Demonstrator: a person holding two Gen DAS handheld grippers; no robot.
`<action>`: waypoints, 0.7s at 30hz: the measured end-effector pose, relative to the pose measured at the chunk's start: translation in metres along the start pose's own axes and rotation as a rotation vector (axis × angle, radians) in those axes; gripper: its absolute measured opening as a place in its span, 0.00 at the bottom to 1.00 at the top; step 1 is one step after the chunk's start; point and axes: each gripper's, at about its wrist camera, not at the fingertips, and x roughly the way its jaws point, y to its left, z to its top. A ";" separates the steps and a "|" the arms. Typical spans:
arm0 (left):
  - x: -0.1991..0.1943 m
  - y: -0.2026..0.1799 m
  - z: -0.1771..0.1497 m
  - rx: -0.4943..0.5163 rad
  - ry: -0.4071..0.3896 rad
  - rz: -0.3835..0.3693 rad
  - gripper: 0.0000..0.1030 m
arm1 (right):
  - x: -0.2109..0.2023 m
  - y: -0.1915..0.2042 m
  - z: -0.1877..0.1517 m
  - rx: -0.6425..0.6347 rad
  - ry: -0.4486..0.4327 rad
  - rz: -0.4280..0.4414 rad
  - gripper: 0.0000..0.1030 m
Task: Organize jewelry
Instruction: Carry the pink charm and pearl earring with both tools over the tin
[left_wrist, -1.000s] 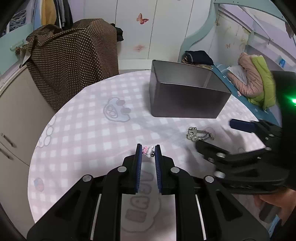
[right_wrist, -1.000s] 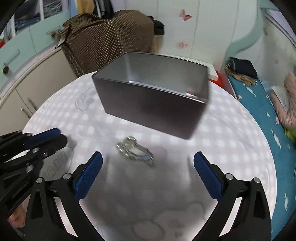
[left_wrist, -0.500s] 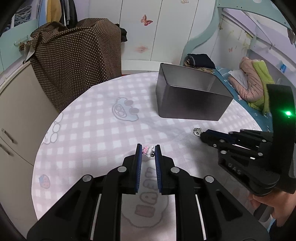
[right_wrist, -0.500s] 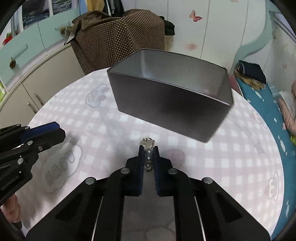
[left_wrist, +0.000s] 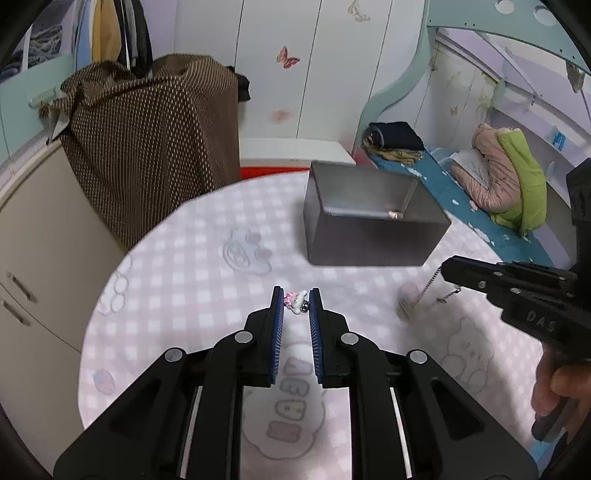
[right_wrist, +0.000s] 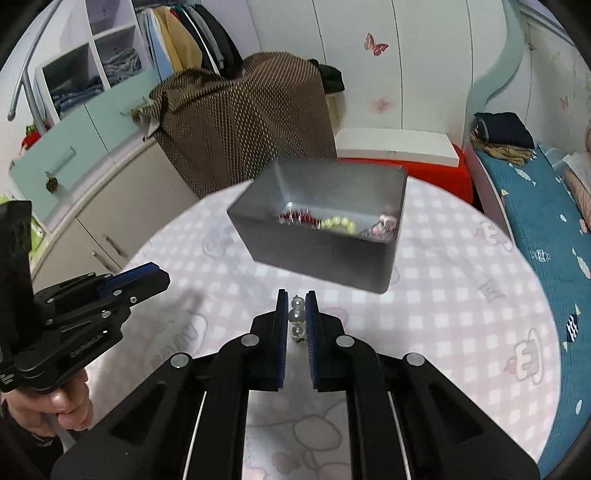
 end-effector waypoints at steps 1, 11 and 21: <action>-0.002 -0.001 0.003 0.003 -0.007 -0.001 0.14 | -0.004 -0.001 0.002 0.002 -0.006 0.009 0.08; -0.033 -0.020 0.050 0.050 -0.101 -0.031 0.14 | -0.047 0.012 0.038 -0.049 -0.101 0.008 0.08; -0.042 -0.040 0.111 0.072 -0.146 -0.084 0.14 | -0.078 0.016 0.088 -0.097 -0.185 -0.014 0.08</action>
